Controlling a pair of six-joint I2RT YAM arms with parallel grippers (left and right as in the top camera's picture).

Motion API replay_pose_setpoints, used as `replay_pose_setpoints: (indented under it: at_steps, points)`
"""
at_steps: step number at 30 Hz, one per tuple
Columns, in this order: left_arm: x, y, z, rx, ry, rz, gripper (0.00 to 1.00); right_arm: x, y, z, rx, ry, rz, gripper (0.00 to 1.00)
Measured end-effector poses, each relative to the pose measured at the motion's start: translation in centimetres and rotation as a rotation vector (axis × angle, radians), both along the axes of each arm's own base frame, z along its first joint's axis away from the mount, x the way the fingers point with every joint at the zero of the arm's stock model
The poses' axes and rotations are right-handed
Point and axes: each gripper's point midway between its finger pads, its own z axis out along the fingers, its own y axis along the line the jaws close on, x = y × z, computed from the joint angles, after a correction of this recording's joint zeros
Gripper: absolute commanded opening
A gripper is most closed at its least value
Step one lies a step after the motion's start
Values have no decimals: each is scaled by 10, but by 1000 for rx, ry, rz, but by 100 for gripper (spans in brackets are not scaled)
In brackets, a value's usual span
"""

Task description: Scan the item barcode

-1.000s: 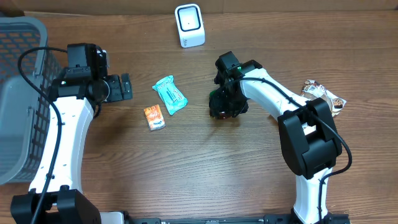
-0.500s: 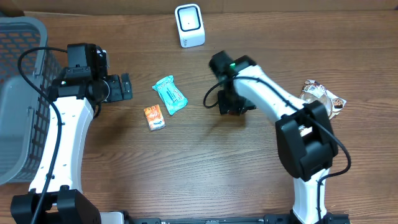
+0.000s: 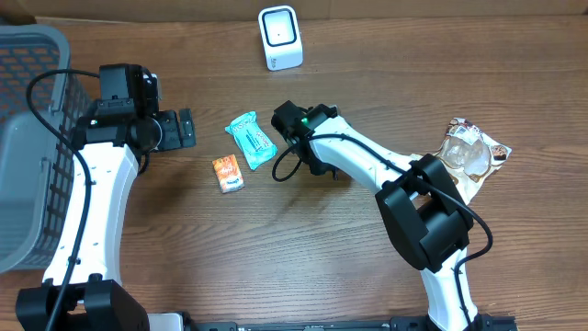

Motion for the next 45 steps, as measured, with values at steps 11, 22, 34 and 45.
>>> replay_pose_setpoints:
  at_steps: [11,22,34,45]
  points:
    - [0,0,0,0,0,0,99,-7,8,-6,49,54,22,92]
    - [0,0,0,0,0,0,99,-5,15,8,71,71,25,92]
    - [0,0,0,0,0,0,100,6,75,14,313,98,186,85]
    - [0,0,0,0,0,0,100,-9,98,11,425,180,235,77]
